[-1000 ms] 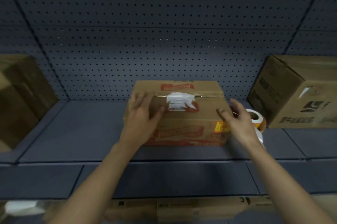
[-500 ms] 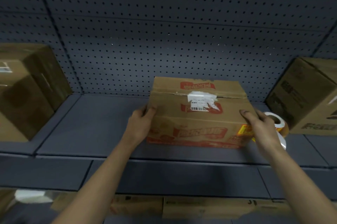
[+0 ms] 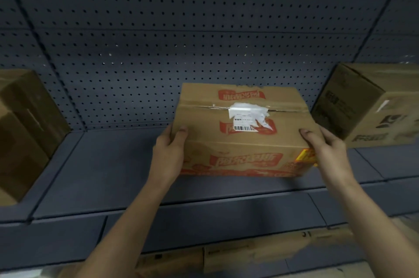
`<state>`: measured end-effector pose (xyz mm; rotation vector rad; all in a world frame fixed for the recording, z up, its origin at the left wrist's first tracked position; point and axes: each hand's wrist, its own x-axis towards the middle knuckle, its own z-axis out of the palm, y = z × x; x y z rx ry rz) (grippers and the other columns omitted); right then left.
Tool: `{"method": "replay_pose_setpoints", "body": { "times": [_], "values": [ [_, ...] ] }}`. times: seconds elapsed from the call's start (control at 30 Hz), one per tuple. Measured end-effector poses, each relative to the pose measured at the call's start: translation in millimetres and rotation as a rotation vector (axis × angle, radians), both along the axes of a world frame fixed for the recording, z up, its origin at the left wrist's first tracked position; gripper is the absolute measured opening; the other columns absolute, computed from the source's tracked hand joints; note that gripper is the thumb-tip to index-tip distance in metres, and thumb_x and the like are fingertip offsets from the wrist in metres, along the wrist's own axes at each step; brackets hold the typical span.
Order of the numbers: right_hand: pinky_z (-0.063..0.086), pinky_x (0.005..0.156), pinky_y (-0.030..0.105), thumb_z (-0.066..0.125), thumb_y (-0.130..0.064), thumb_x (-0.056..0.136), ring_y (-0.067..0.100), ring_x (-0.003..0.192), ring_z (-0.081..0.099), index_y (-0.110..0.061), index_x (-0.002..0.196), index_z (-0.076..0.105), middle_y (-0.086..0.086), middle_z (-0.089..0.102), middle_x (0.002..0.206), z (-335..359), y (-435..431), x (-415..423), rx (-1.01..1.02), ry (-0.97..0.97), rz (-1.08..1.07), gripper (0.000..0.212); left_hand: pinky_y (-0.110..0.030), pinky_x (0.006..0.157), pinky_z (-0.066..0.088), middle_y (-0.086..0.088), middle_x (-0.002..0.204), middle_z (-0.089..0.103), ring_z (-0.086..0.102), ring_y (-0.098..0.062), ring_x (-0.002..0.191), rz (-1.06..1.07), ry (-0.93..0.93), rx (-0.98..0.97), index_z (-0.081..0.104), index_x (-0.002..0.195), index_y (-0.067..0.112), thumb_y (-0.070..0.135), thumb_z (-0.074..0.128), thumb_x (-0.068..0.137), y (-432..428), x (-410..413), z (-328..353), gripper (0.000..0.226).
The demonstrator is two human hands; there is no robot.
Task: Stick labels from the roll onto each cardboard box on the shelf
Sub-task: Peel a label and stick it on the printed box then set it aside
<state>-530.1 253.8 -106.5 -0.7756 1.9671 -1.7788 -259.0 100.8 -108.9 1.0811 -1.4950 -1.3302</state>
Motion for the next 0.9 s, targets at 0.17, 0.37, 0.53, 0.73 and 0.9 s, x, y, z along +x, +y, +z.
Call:
{"method": "replay_pose_setpoints", "body": {
  "times": [0.17, 0.37, 0.53, 0.73, 0.9],
  "values": [
    [0.052, 0.09, 0.032, 0.065, -0.03, 0.092, 0.012, 0.104, 0.067, -0.026, 0.126, 0.065, -0.006, 0.071, 0.114, 9.1, 27.8, 5.4, -0.072, 0.001, -0.065, 0.034, -0.033, 0.093, 0.051, 0.021, 0.108, 0.067, 0.062, -0.002, 0.104, -0.015, 0.03, -0.042, 0.063, 0.125, 0.028, 0.038, 0.048, 0.101, 9.9, -5.1, 7.0, 0.03],
    [0.048, 0.062, 0.006, 0.062, -0.022, 0.095, -0.009, 0.08, 0.067, -0.025, 0.124, 0.066, -0.012, 0.071, 0.106, 15.5, 77.4, 0.7, -0.132, 0.029, -0.164, 0.03, -0.025, 0.08, 0.05, 0.033, 0.092, 0.069, 0.062, 0.012, 0.09, -0.064, 0.026, -0.094, 0.068, 0.111, 0.035, 0.034, 0.049, 0.1, 40.9, -29.5, 13.4, 0.021],
    [0.05, 0.073, 0.015, 0.064, -0.024, 0.093, 0.005, 0.096, 0.07, -0.024, 0.128, 0.064, -0.007, 0.073, 0.113, 21.8, 140.4, -22.2, -0.151, 0.049, -0.28, 0.035, -0.024, 0.073, 0.048, 0.031, 0.087, 0.07, 0.063, 0.01, 0.085, -0.148, 0.029, -0.153, 0.07, 0.111, 0.028, 0.03, 0.05, 0.1, 83.7, -76.6, 22.5, 0.023],
    [0.054, 0.088, 0.031, 0.064, -0.029, 0.093, 0.011, 0.101, 0.069, -0.028, 0.129, 0.063, -0.006, 0.071, 0.116, 33.3, 243.2, -66.6, -0.139, 0.088, -0.449, 0.036, -0.024, 0.065, 0.043, 0.023, 0.077, 0.069, 0.062, 0.006, 0.074, -0.307, 0.032, -0.198, 0.066, 0.089, 0.022, 0.026, 0.05, 0.1, 156.7, -152.9, 30.6, 0.02],
    [0.053, 0.073, 0.017, 0.063, -0.03, 0.094, -0.001, 0.088, 0.068, -0.042, 0.117, 0.059, -0.017, 0.067, 0.106, 36.2, 326.0, -106.9, -0.14, 0.113, -0.56, 0.027, -0.029, 0.079, 0.055, 0.02, 0.096, 0.07, 0.064, 0.005, 0.09, -0.407, 0.046, -0.248, 0.067, 0.114, 0.028, 0.037, 0.051, 0.097, 226.7, -223.3, 26.2, 0.026]
  ]
}}
